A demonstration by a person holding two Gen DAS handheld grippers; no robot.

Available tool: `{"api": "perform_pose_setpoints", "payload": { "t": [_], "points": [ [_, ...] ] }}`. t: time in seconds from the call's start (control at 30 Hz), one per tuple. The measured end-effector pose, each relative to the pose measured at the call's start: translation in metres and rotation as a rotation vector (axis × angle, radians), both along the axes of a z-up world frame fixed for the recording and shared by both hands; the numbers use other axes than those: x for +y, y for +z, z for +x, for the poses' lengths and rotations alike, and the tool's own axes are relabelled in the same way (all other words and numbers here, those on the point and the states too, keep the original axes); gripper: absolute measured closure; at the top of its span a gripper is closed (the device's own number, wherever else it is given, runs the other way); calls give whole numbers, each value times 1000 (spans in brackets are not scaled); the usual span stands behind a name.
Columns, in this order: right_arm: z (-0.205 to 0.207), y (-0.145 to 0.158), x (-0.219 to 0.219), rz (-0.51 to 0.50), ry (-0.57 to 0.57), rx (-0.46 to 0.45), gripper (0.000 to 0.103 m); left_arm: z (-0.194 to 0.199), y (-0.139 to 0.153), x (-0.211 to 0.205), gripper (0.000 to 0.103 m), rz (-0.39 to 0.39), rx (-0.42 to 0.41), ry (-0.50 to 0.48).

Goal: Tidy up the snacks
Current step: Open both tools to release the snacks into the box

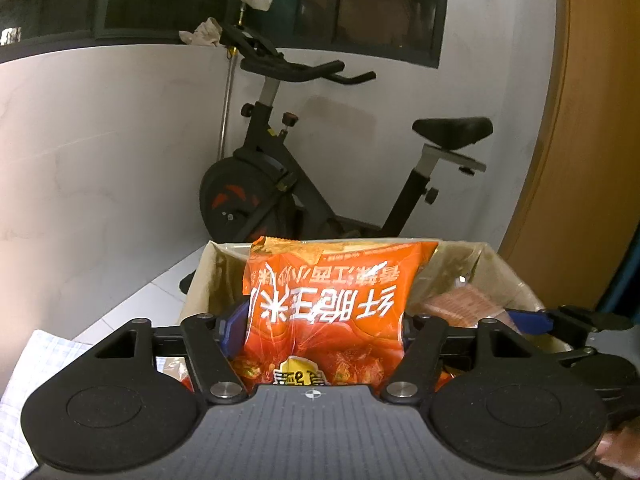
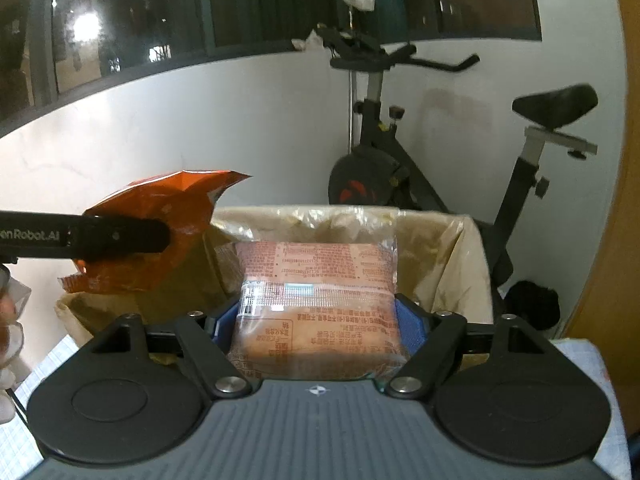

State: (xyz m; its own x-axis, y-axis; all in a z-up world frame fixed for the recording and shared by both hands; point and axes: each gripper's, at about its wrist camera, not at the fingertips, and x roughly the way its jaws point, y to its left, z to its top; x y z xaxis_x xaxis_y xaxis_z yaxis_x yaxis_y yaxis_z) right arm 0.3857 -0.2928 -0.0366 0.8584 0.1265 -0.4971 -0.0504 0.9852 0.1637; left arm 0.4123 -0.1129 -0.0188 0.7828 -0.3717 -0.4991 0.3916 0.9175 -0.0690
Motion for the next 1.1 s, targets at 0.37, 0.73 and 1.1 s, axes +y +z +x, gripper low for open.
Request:
{"api": "perform_pose_setpoints", "payload": {
  "t": [0.37,0.73,1.1],
  "points": [
    [-17,7,4,-26,16,-32,17,-1,4,4,21,23,-13,22],
    [-50,26,13,-24,43,-61,17,-14,29,8,7,-39,-57,39],
    [-82,38,12,-6,17,-61,17,-60,43,40,7,23,-66,55]
  ]
}}
